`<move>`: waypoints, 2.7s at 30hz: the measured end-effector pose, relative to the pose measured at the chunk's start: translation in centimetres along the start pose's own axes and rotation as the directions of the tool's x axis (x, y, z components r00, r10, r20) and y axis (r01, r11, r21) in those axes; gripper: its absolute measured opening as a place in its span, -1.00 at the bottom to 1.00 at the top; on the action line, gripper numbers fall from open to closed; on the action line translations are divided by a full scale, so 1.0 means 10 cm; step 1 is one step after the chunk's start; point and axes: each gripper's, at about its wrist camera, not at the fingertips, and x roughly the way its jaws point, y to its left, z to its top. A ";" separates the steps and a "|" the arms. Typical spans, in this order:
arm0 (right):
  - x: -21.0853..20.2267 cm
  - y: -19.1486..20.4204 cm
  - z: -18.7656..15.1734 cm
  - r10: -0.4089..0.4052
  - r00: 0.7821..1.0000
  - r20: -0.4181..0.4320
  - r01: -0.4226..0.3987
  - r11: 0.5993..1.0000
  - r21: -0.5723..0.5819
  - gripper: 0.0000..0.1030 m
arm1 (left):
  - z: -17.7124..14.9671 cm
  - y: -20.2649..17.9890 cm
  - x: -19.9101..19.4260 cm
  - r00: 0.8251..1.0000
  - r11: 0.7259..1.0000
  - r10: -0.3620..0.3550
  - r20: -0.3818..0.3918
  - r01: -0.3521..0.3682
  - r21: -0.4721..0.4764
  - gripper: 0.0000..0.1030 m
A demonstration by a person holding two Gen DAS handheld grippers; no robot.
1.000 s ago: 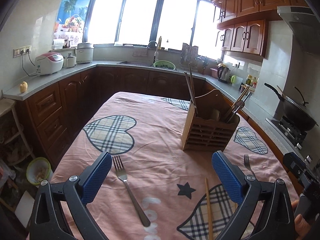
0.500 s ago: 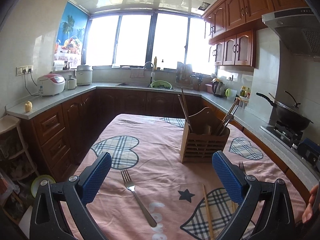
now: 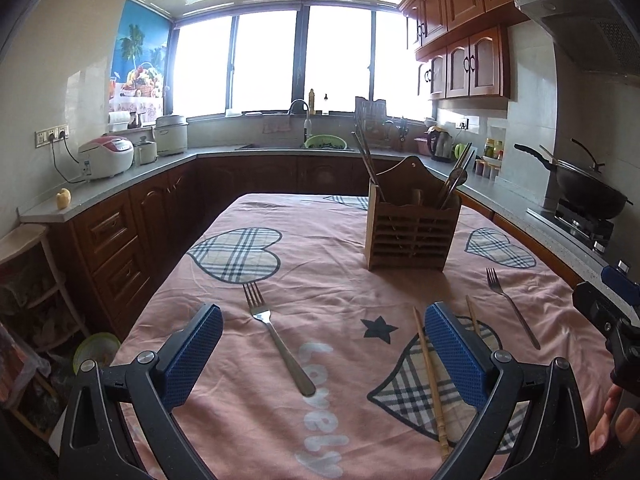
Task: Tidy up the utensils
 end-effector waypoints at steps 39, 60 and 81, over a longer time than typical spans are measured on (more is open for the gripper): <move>-0.54 -0.04 -0.30 0.012 0.998 0.062 -0.016 0.998 0.058 1.00 | -0.34 -0.05 -0.57 0.999 0.999 0.030 0.044 -0.032 0.033 0.99; -0.53 0.01 -0.31 0.022 0.998 0.066 -0.025 0.999 0.045 1.00 | -0.33 -0.04 -0.54 0.998 0.999 0.043 0.044 -0.044 0.030 0.99; -0.56 0.03 -0.28 0.031 0.995 0.092 -0.034 0.999 0.029 1.00 | -0.34 -0.07 -0.54 0.996 0.997 0.063 0.061 -0.066 0.038 0.99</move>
